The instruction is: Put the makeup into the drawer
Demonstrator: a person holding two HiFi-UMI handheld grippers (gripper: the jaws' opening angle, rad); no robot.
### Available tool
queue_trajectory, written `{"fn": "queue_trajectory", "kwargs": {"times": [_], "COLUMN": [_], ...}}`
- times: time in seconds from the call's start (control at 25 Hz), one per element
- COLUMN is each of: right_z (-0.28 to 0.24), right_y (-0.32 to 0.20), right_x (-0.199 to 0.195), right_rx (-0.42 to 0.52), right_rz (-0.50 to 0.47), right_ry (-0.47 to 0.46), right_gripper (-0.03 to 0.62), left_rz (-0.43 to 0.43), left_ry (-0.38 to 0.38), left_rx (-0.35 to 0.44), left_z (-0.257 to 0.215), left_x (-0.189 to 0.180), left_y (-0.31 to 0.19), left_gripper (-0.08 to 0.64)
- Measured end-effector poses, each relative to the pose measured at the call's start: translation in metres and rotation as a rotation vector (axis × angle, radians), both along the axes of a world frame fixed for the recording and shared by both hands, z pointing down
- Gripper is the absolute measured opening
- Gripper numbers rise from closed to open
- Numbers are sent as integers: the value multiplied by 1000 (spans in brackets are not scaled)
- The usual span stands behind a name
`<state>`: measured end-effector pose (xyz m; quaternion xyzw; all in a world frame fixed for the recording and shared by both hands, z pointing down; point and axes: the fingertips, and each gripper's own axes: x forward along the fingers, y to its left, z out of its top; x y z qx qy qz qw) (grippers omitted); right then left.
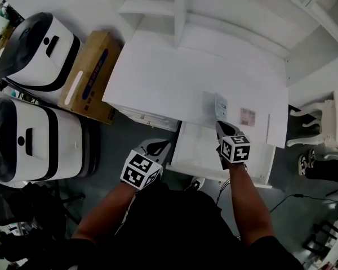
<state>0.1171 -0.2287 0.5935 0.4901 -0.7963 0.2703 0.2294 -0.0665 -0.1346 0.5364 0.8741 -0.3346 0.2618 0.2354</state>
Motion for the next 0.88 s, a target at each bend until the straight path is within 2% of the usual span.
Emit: {"fn": "queue_trajectory", "kwargs": {"times": [0.24,0.48,0.88], "right_z": [-36,-58,-58], "right_y": [23,56,99], "right_x": [3,-8,-13], "right_rx": [25,20,-11], "right_rz": [36,13,6], "right_ry": [-113,-170,-186], "right_gripper": [28,28,28], "left_rz": [15,54,78], "left_ry": [32,49,97], "left_rx": [-1,13,-2], "left_z": [-7,-11,-15], "left_x": [6,14,20], "left_y": [-4,-2,3], "left_gripper": [5,5,5]}}
